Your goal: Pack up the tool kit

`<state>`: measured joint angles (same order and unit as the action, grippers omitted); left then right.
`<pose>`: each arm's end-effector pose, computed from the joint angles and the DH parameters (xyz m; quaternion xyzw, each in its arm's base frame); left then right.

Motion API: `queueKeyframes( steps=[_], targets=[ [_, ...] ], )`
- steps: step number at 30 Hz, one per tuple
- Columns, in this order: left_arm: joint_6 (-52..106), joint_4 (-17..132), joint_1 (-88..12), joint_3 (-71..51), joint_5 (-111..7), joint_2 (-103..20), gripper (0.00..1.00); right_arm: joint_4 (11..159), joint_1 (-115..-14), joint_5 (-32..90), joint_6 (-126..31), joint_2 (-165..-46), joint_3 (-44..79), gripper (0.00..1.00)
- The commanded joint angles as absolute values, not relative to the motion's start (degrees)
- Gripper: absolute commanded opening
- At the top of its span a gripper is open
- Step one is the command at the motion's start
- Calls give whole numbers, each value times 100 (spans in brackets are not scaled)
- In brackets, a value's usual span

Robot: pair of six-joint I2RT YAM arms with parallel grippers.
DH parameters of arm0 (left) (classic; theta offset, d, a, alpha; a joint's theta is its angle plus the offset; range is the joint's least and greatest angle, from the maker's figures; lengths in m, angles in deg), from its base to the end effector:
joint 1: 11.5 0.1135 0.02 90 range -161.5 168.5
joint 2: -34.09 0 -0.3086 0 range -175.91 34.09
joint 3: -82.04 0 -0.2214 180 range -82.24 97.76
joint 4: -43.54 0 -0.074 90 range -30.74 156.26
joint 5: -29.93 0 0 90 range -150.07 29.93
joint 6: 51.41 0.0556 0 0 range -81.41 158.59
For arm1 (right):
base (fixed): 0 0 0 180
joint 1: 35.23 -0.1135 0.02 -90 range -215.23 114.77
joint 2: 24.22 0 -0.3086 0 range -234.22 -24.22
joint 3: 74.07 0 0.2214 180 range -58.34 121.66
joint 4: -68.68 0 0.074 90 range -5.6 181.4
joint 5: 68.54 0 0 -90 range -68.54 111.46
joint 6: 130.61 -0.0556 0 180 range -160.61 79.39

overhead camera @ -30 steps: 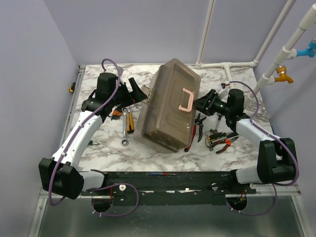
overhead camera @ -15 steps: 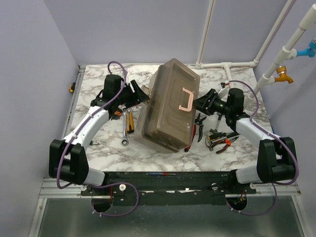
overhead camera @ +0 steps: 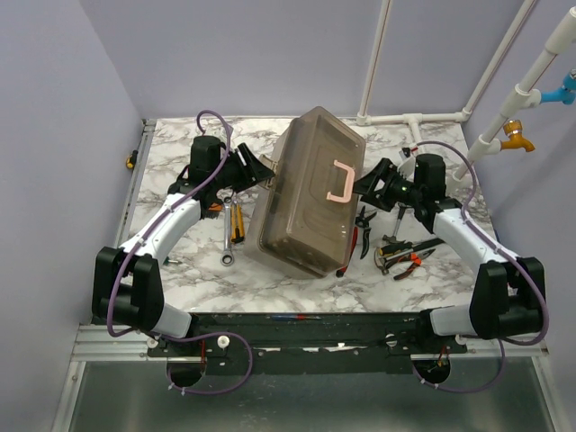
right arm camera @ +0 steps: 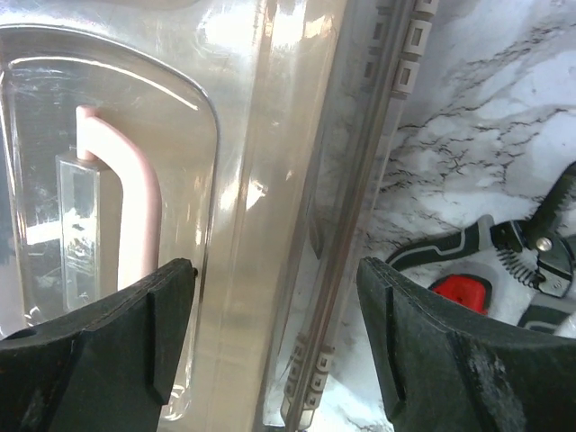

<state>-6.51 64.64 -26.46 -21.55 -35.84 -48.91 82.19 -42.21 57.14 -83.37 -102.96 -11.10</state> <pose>0.2963 -0.1028 0.3364 -0.1127 0.8362 -0.4086 0.3480 0.2708 0.0658 0.2977 0.1050 0.8292 0.4422 0.3253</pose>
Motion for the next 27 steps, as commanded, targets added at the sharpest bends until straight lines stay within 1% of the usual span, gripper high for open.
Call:
queueKeyframes(
  steps=[1, 5, 14, 19, 21, 25, 27],
  targets=[
    [-685, 6242, -2635, -2326, -3459, -4970, 55, 9403, -4252, 5262, -7912, -9948, -731, 80],
    [-674, 6268, -2643, -2328, -3475, -4902, 54, 9538, -4252, 5215, -8020, -9677, -573, 80],
    [-642, 6334, -2679, -2342, -3489, -4740, 53, 9011, -4252, 6100, -8492, -9712, -485, 77],
    [-611, 6392, -2688, -2340, -3528, -4674, 53, 8805, -4253, 6293, -8727, -9696, -477, 75],
    [-606, 6405, -2688, -2319, -3528, -4663, 53, 8582, -4253, 6364, -8908, -9656, -569, 74],
    [-606, 6418, -2688, -2284, -3528, -4661, 53, 7888, -4253, 6558, -9436, -9686, -884, 69],
    [-606, 6435, -2688, -2267, -3531, -4658, 53, 7246, -4253, 6634, -9856, -9690, -1192, 68]
  ],
)
